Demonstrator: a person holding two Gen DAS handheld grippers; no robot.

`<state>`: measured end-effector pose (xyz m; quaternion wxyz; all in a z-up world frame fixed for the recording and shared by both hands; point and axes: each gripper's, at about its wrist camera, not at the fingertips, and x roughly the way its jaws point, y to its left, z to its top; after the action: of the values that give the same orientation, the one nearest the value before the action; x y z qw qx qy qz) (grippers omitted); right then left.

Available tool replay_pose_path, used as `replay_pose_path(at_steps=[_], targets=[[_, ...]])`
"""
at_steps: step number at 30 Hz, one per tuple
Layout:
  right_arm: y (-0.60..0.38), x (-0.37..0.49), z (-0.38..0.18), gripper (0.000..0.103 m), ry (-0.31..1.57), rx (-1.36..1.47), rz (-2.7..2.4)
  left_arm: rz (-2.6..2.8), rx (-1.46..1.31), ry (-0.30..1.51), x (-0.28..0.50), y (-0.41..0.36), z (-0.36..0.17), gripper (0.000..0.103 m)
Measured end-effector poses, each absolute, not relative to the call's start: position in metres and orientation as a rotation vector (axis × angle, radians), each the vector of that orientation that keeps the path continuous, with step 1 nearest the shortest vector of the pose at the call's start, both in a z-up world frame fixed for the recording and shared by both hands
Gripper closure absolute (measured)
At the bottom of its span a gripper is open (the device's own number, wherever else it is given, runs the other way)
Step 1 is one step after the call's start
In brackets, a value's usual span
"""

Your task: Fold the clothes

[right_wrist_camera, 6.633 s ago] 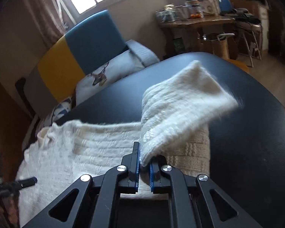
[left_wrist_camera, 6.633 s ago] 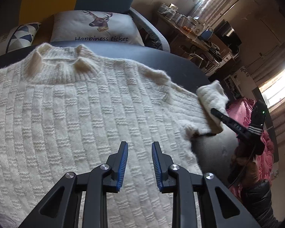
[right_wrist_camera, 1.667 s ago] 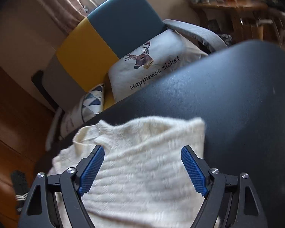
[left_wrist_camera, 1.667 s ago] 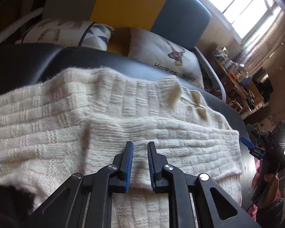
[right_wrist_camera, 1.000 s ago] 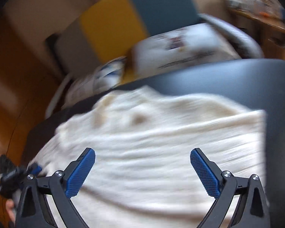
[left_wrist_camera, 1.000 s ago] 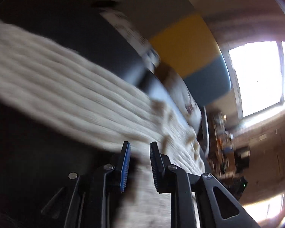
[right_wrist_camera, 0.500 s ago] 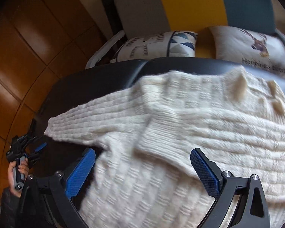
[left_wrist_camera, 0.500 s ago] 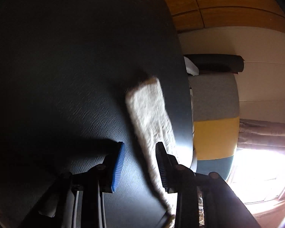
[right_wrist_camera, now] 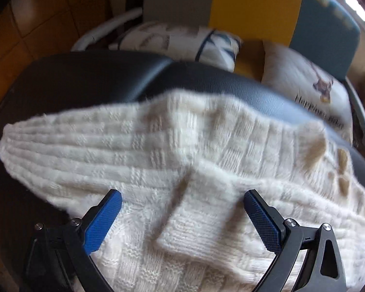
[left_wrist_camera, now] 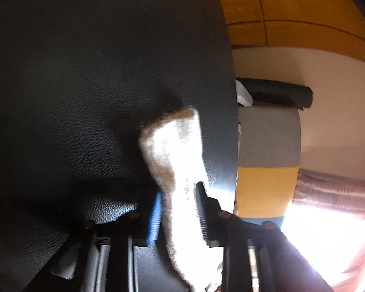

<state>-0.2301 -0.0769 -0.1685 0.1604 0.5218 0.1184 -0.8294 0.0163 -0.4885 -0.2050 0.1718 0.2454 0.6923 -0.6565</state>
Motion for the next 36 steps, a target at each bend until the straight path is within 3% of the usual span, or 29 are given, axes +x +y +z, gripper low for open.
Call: replay_pose_path(at_steps=[1,8,16,23,31,36], targets=[[-0.076,-0.23,-0.17,0.0,0.335,1.483,-2.377,-1.857,0.705,1.943,0.013,-0.488,-0.205,0.098],[-0.076,-0.232,-0.17,0.0,0.306,1.495,-2.393,-2.054,0.679,1.773,-0.01,-0.468,-0.165,0.098],[-0.08,-0.229,-0.171,0.0,0.304,1.472,-2.416,-2.337,0.632,1.806,-0.049,-0.431,-0.078,0.098],[-0.079,-0.224,-0.172,0.0,0.296,1.445,-2.422,-2.595,0.802,1.784,-0.118,-0.332,-0.022,0.098],[-0.052,-0.217,-0.15,0.0,0.218,1.315,-2.39,-2.665,1.097,1.779,-0.189,-0.24,-0.032,0.098],[-0.003,-0.198,-0.129,0.0,0.105,1.235,-2.414,-2.664,1.365,1.652,-0.203,-0.171,-0.069,0.098]])
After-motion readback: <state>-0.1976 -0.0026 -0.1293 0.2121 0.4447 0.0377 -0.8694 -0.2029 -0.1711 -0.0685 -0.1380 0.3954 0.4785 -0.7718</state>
